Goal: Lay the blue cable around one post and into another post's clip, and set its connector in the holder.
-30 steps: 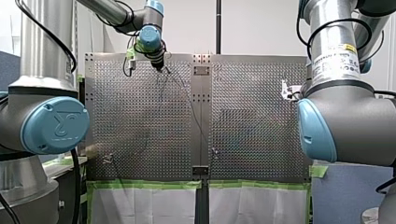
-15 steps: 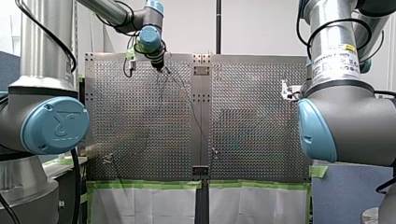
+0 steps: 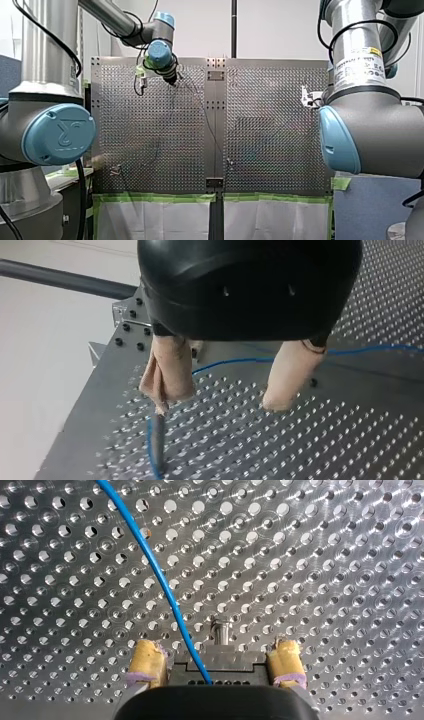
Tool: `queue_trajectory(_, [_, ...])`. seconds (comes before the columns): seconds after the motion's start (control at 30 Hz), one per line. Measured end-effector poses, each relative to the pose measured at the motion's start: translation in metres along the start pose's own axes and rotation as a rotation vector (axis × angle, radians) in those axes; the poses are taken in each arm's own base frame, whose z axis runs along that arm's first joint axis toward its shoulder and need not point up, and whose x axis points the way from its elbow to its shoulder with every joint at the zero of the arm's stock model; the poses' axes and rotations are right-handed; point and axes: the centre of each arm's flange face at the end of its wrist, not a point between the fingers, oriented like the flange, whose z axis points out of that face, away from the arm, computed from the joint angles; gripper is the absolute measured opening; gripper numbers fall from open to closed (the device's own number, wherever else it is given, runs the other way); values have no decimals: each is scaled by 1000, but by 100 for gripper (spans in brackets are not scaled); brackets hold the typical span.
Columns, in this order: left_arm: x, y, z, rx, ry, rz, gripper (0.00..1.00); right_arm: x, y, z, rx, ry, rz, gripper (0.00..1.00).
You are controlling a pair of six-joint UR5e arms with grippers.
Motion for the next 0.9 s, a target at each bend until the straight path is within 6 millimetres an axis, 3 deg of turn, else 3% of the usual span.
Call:
queue_trajectory(0.4, [42,11,1,7,11,5,100,0,0,0,0,-2,0,100])
queue_trajectory(0.9, [145,32,12,-26,121,52,100,0,-1,0,1,-2,1,100])
